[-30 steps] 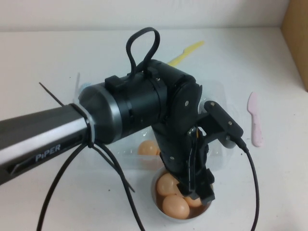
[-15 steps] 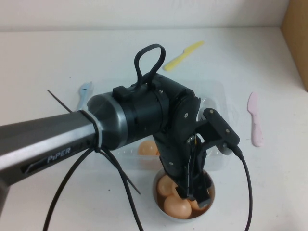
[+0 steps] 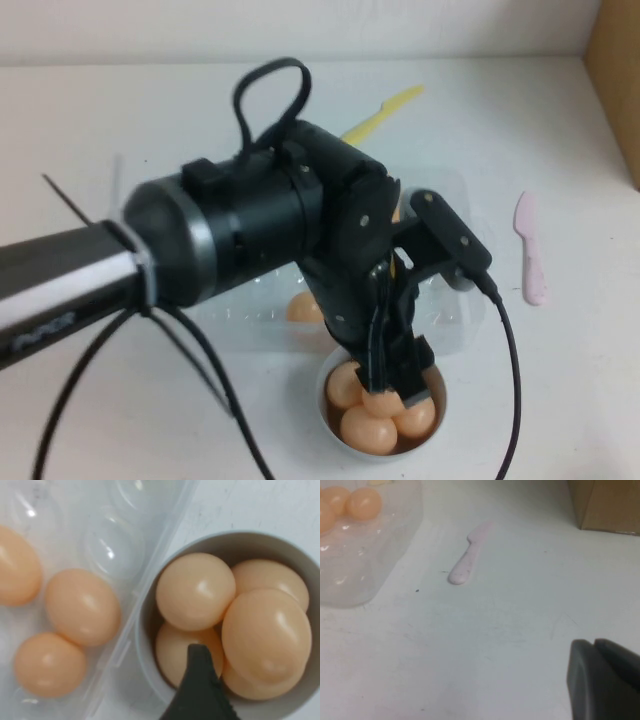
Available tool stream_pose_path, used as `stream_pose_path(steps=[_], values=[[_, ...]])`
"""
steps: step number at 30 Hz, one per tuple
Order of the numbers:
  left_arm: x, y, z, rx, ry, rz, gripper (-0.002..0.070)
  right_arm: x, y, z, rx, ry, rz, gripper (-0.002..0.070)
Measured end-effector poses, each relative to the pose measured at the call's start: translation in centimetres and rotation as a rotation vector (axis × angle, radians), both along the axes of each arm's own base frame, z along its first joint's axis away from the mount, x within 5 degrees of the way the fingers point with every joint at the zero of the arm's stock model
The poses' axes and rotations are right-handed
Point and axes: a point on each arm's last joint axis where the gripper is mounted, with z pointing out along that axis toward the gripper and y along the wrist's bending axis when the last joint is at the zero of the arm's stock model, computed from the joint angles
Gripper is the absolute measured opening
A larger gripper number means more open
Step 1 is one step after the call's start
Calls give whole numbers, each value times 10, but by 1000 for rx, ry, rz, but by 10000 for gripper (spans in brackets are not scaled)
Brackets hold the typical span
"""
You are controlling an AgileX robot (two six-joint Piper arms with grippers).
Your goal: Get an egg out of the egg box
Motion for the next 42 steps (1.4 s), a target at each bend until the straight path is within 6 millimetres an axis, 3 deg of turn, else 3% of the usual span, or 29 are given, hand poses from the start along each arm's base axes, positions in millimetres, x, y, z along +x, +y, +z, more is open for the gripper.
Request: stream_pose_path(steps=[4,10,13,22,29,33,42], values=[[-7,12,29,-44,-63,41,382,0,0,0,0,0,0,-17],[-27,47,59,-192,-235,85,88,0,0,0,0,0,0,-17],[-45,69,61,-289,-293,93,25,0,0,0,0,0,0,-17],[-97,134,66,-544,-389,194,0,0,0,0,0,0,0,-17],[-123,173,87,-651,-456,241,-1,0,0,0,0,0,0,-17],[-131,185,91,-655,-459,253,-1,0,0,0,0,0,0,-17],[-133,189,87,-608,-450,261,-2,0,0,0,0,0,0,-17]])
